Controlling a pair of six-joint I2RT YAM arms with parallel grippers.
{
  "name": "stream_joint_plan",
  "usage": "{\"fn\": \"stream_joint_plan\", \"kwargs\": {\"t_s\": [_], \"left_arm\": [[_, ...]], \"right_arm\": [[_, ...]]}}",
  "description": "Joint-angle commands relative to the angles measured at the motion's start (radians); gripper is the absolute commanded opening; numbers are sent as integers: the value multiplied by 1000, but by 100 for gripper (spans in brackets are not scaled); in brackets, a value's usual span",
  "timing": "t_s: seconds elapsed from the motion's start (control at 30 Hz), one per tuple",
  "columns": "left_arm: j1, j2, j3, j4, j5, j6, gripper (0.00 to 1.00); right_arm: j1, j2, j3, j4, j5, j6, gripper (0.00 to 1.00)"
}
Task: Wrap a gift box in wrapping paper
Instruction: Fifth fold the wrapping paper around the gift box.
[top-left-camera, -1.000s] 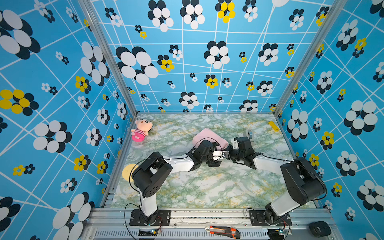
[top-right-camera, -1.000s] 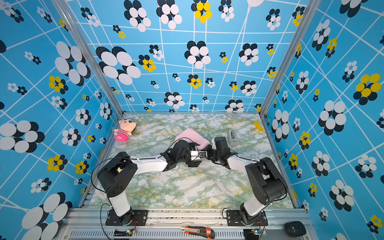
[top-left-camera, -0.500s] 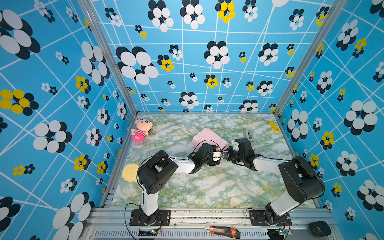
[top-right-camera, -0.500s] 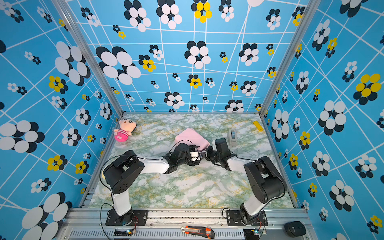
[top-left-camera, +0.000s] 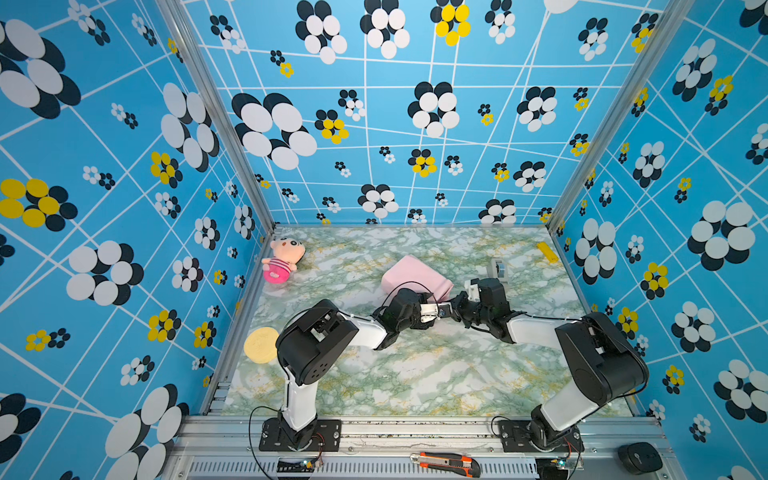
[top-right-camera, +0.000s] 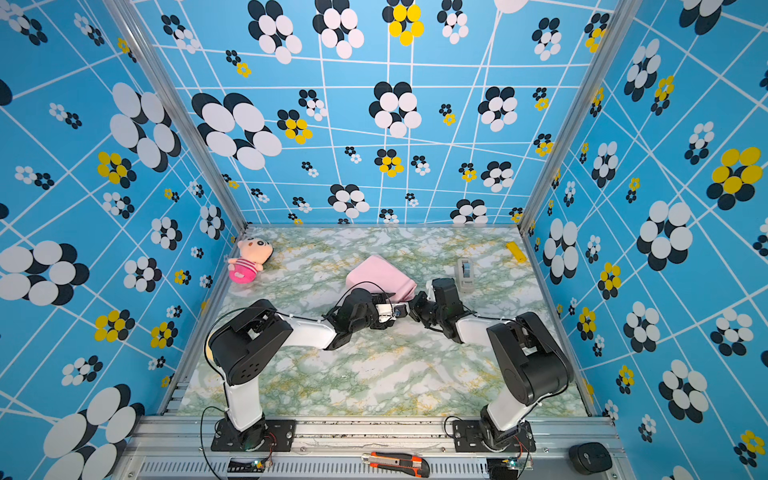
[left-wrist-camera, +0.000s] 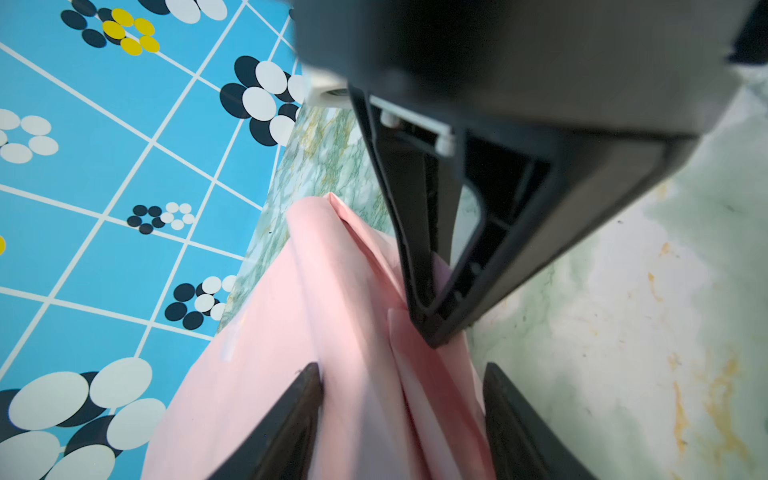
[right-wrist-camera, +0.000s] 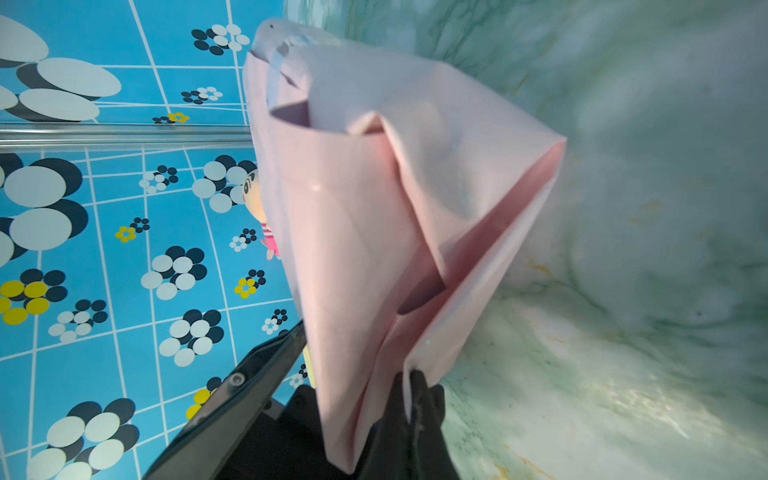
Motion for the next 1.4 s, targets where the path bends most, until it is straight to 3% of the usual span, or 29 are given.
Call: {"fn": "stream_joint_plan", "kwargs": {"t_s": [0.0, 0.17, 0.3, 0.5, 0.77, 0.83, 0.97, 1.03, 1.17, 1.27, 1.37], "left_arm": [[15, 44, -39, -90, -16, 4, 59], [14, 50, -34, -88, 2, -2, 54], [14, 51, -30, -87, 6, -8, 49], [16, 37, -33, -111, 15, -19, 36], [25, 24, -25, -126, 30, -43, 32], [27, 22, -25, -128, 34, -44, 32], [36, 13, -25, -141, 59, -50, 32], [42, 9, -17, -162, 83, -53, 32], [53, 1, -10, -185, 135, -52, 32], [59, -5, -8, -200, 174, -44, 32], [62, -4, -4, -215, 206, -31, 33]], "right_arm": [[-7, 14, -11, 79, -30, 33, 0], [-6, 17, -8, 81, -39, 32, 1], [-7, 21, -4, 101, -40, 32, 9], [-32, -17, -27, 127, -37, 22, 37], [-77, -144, -31, -50, 24, -14, 55], [-88, -175, 4, -154, 32, -114, 59], [-97, -309, 71, -418, 247, -497, 60], [-128, -326, 105, -479, 276, -550, 65], [-247, -207, 239, -559, 45, -530, 64], [-254, -61, 386, -640, -124, -564, 68], [-225, 50, 509, -734, -182, -624, 74]]}}
